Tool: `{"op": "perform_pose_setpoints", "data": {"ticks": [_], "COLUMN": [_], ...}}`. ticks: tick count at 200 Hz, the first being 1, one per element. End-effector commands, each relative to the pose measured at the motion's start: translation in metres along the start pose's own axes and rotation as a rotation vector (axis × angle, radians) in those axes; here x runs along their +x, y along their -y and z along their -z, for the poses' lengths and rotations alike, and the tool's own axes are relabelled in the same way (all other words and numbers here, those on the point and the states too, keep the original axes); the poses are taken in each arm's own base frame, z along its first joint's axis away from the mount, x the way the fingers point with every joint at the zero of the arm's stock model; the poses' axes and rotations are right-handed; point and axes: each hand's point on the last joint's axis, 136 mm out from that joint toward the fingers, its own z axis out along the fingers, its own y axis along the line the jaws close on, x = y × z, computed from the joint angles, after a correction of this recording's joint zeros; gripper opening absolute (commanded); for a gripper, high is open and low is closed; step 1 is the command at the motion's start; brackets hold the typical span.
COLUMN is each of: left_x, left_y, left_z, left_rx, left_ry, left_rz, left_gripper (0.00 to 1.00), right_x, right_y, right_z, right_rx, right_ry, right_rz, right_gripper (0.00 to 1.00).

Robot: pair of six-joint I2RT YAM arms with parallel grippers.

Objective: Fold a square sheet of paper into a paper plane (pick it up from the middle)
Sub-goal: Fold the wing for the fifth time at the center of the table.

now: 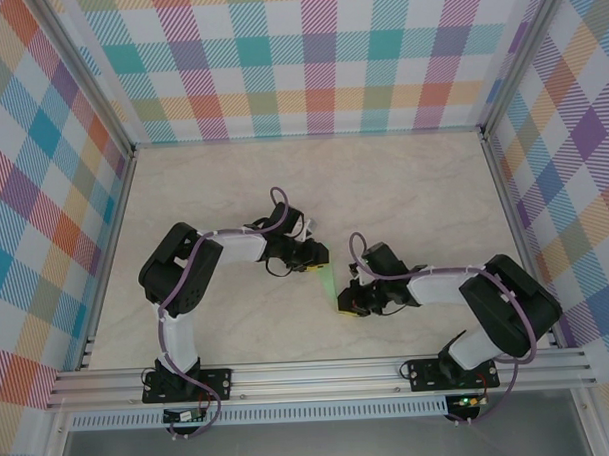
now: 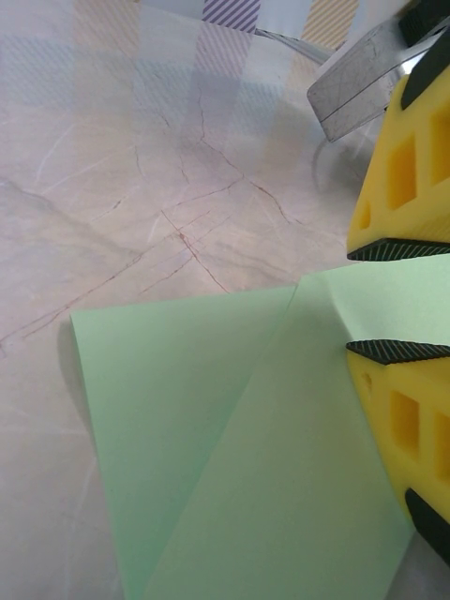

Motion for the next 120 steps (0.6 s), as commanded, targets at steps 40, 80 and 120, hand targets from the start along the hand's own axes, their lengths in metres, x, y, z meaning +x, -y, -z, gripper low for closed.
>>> {"op": "perform_pose_setpoints", "data": {"ticks": [40, 80, 120], "left_x": [0.010, 0.012, 0.012], "left_y": [-0.039, -0.039, -0.039], "left_z": [-0.012, -0.013, -0.014], "left_rx": [-0.099, -0.095, -0.088], "left_ry": [-0.029, -0.032, -0.035], "left_rz": [0.036, 0.045, 0.041], "left_gripper": [0.32, 0.32, 0.32], "right_x": [-0.026, -0.066, -0.080], "right_y": [-0.032, -0.061, -0.049], "right_z": [0.027, 0.011, -0.011], "right_rx": [0.045, -0.035, -0.010], "right_ry": [0.109, 0.165, 0.160], "right_rz": [0.034, 0.019, -0.021], "right_gripper": [0.16, 0.15, 0.14]}}
